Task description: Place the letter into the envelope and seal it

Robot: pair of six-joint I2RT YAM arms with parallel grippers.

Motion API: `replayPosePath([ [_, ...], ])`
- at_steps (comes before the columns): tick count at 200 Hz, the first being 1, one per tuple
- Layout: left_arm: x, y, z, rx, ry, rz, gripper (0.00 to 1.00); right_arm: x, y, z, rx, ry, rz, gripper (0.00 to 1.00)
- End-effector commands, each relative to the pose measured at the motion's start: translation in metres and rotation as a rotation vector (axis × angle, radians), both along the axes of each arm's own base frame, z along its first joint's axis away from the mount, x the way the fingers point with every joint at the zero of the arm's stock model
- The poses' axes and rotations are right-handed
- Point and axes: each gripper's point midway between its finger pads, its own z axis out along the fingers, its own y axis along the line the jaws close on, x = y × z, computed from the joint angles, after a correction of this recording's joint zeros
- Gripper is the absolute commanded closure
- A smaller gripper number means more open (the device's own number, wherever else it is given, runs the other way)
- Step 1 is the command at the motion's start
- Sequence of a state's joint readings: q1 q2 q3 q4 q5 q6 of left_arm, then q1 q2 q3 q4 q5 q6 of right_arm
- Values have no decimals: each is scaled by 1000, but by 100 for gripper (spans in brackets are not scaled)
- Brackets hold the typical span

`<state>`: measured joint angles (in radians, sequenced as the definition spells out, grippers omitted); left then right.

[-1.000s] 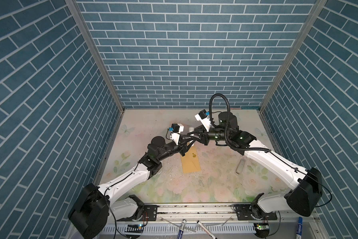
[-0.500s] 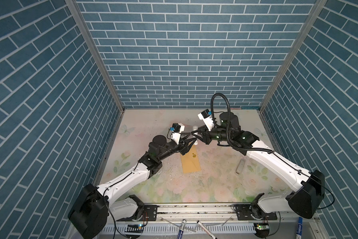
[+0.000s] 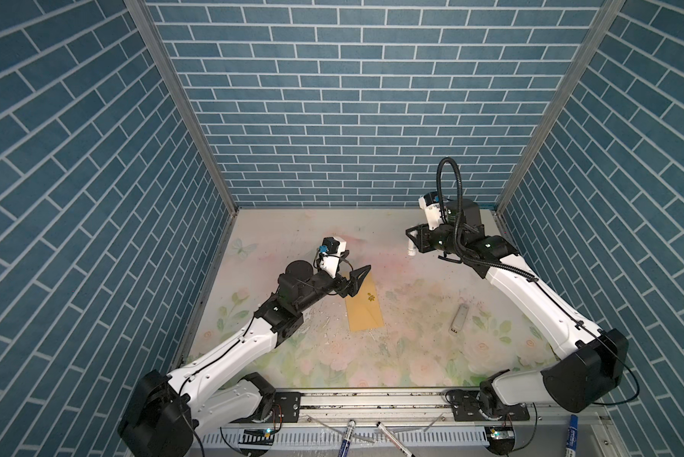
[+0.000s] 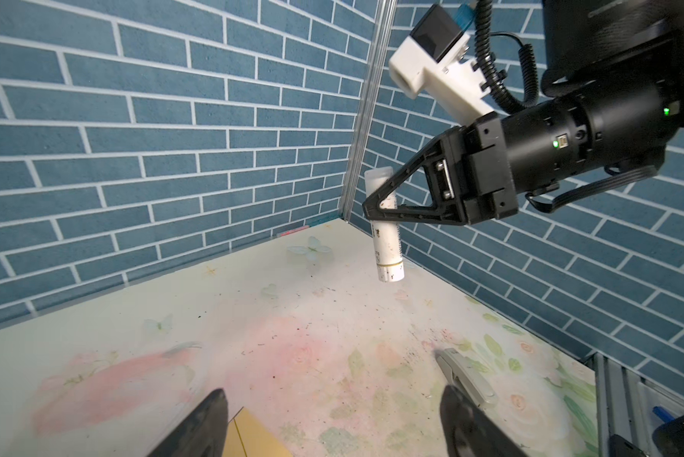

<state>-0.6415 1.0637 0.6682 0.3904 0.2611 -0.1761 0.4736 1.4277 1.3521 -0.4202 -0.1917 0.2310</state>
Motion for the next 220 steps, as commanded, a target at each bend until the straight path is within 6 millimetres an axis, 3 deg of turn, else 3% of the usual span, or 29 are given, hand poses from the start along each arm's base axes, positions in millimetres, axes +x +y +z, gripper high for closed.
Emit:
replayPosePath([
  [1,1,6,1,23,-12,26,12,12,-14,-20,-48,83,-67,100],
  [89,5,13,-11,52,-4,63,5,33,-29,-119,-118,357,-121,100],
  [220,11,14,-16,58,12,78,4,45,-34,-189,-147,536,-142,100],
])
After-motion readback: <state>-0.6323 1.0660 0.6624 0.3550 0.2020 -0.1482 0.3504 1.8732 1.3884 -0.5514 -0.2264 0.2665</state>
